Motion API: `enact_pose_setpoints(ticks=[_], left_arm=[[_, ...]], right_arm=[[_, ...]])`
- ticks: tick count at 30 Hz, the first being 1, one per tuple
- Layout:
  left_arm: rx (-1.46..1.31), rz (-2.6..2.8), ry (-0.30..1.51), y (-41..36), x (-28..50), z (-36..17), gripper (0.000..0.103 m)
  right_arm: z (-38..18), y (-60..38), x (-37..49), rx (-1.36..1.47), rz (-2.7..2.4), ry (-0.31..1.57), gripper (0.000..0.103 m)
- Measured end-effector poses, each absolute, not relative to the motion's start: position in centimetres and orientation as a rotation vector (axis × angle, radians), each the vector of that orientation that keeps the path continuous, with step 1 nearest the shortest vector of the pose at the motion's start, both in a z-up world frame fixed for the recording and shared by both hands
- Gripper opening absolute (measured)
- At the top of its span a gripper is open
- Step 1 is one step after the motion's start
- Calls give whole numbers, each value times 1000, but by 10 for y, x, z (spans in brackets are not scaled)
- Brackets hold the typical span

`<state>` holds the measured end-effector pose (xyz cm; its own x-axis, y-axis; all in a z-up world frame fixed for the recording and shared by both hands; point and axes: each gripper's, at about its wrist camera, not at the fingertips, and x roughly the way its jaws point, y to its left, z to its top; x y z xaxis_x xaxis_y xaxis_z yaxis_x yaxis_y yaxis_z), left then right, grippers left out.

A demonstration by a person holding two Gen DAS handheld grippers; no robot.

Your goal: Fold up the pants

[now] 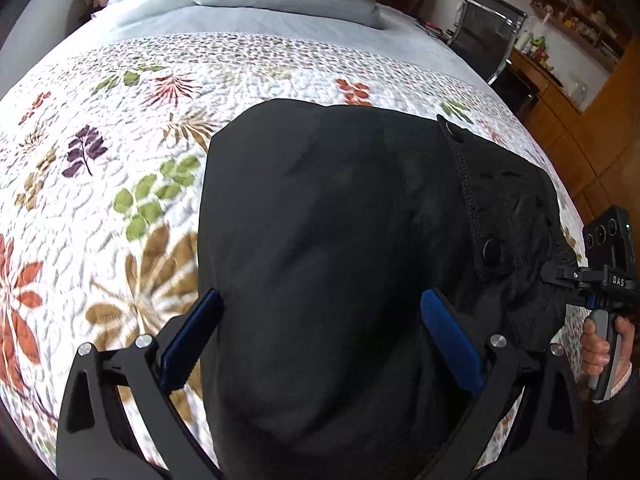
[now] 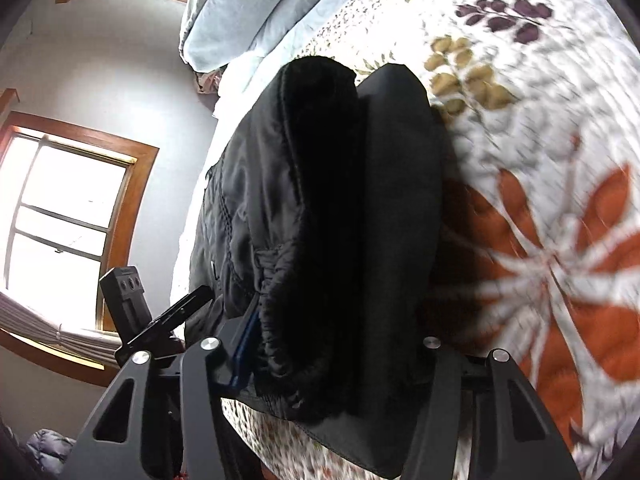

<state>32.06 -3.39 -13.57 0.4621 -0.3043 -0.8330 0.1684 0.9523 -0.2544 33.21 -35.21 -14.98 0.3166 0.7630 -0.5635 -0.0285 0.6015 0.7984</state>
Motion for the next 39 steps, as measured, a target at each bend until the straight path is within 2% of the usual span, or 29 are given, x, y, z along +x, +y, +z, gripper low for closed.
enact_pose_setpoints(ticks=[15,23,26,31,39], left_arm=[[-138,-230,1002,-15,411,-144,101],[-122,-221,992,-8,434,-144,101],[-111,-216,983,-9,430,-142,101],[-127,-189,994,-1,418,-140,101],[-145,-128,980,25,370,-133,100]], right_arm=[[-160,-336,385,855,572,1102,53],[-162,-338,374,837,558,1079,54],[-163,-339,363,822,555,1077,57],[-156,-342,352,779,517,1075,68],[-127,-366,305,668,405,1041,73]])
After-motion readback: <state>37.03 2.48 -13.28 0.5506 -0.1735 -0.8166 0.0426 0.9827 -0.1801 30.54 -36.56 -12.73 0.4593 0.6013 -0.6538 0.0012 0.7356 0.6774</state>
